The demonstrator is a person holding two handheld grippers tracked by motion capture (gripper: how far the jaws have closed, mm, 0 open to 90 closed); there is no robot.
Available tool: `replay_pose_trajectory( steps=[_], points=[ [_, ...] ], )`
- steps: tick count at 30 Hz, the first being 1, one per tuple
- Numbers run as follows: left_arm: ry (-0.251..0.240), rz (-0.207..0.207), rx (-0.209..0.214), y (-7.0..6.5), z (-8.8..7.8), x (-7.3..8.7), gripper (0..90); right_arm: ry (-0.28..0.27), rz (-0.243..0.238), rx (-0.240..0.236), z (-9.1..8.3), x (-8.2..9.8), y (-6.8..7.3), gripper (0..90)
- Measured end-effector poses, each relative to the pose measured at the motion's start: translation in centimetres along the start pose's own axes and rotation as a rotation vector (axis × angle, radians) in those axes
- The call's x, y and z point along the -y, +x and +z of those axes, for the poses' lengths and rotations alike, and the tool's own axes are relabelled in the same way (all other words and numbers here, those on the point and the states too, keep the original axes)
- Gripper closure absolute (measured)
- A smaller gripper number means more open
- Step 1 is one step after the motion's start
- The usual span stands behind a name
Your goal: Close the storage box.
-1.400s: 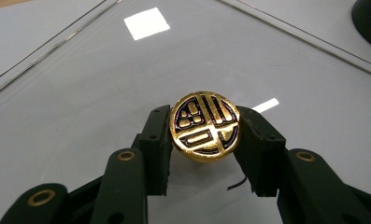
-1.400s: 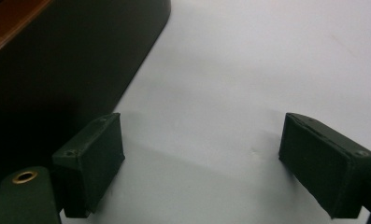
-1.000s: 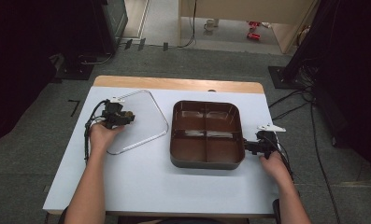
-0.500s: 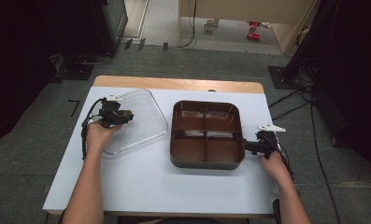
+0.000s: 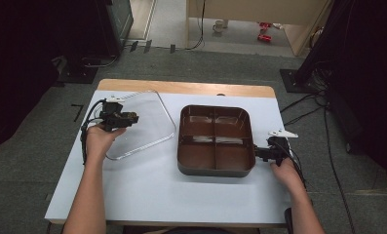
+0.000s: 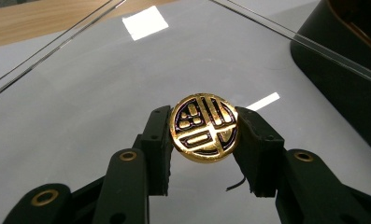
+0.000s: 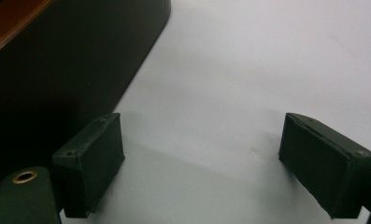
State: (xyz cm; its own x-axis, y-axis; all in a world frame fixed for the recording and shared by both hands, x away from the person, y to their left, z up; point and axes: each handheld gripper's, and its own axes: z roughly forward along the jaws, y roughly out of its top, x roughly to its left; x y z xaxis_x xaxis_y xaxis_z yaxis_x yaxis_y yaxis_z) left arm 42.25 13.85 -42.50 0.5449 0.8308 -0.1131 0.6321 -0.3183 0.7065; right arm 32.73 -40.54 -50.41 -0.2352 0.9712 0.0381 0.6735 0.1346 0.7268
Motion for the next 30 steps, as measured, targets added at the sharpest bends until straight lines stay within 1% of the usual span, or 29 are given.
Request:
replay_pose_trajectory(
  steps=[3,7,8,14,16,19,20,25,26,30],
  points=[
    [-0.006,0.005,0.008,-0.3,-0.4,-0.3,59.5,0.001,0.001,0.0,0.0,0.0,0.0,13.4],
    [-0.032,0.002,0.034,-0.9,-1.0,-0.8,59.5,0.0,0.001,0.0,0.0,0.0,0.0,13.4],
    [-0.039,0.006,0.041,-1.1,-1.2,-1.0,59.5,0.0,0.001,0.0,0.0,0.0,0.0,13.4],
    [-0.044,0.031,0.052,-2.3,-1.8,-1.9,59.5,0.0,0.0,0.0,0.0,0.0,0.0,13.4],
    [-0.051,0.033,0.063,-2.8,-2.0,-2.2,59.5,0.0,0.0,0.001,0.0,0.0,0.0,13.4],
    [-0.059,0.048,0.078,-3.6,-2.2,-2.8,59.5,0.0,0.0,0.0,0.0,0.0,0.0,13.4],
    [-0.061,0.047,0.081,-3.8,-2.3,-2.9,59.5,0.0,0.0,0.0,0.0,0.0,0.0,13.4],
    [-0.071,0.065,0.113,-5.1,-2.1,-3.4,59.5,0.0,0.0,0.0,0.0,0.0,0.0,13.4],
    [-0.069,0.073,0.121,-5.5,-1.9,-3.6,59.5,0.0,0.0,0.0,0.0,0.0,0.0,13.4],
    [-0.06,0.098,0.129,-6.6,-1.3,-3.8,59.5,0.0,0.0,0.0,0.0,0.0,0.0,13.4]
  ],
)
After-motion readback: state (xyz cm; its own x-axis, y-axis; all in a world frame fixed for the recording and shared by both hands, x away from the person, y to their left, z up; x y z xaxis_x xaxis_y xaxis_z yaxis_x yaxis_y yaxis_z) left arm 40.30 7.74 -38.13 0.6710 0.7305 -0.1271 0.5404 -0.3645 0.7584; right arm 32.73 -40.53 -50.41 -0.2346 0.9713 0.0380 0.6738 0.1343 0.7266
